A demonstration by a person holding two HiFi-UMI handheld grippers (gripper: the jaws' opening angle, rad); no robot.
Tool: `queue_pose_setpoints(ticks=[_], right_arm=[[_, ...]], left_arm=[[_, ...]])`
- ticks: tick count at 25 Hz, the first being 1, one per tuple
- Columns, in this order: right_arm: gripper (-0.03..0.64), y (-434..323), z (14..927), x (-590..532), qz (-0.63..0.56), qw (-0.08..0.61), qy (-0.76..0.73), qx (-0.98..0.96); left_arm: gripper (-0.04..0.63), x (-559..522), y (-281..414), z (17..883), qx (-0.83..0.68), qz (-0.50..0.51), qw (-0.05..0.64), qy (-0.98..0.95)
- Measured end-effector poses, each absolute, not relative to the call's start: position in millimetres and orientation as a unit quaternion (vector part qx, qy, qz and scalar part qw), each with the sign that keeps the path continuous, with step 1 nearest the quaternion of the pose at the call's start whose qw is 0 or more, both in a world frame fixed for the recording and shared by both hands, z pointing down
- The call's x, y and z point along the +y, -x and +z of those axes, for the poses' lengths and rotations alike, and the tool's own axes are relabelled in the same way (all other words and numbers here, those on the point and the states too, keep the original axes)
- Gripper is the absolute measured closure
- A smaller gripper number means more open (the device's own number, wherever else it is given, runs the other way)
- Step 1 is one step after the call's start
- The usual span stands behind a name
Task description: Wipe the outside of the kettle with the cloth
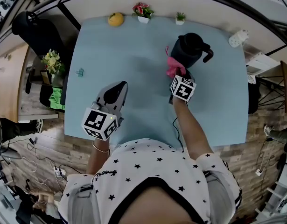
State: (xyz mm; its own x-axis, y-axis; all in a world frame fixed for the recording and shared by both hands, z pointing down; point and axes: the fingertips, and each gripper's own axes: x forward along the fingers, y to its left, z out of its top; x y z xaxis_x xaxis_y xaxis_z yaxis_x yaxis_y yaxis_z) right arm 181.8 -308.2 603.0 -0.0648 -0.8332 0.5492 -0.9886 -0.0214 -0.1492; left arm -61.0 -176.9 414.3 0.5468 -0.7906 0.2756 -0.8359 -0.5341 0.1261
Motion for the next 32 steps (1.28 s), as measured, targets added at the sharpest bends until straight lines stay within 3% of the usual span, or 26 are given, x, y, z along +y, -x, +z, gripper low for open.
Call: queue_pose_setpoints(ticks=[21,32], right_arm=[[0.482,-279.8,606.8,-316.3,0.252,0.154,-0.719,-0.629],[0.48,-280.7,603.0,-303.0,0.262,0.139,-0.716,-0.632]], left_arm=[[0.565,-178.6,55.7,416.6,-0.471,0.1,0.123,-0.868],[0.565,-181.4,59.7,409.5,-0.476,0.094,0.116,-0.867]])
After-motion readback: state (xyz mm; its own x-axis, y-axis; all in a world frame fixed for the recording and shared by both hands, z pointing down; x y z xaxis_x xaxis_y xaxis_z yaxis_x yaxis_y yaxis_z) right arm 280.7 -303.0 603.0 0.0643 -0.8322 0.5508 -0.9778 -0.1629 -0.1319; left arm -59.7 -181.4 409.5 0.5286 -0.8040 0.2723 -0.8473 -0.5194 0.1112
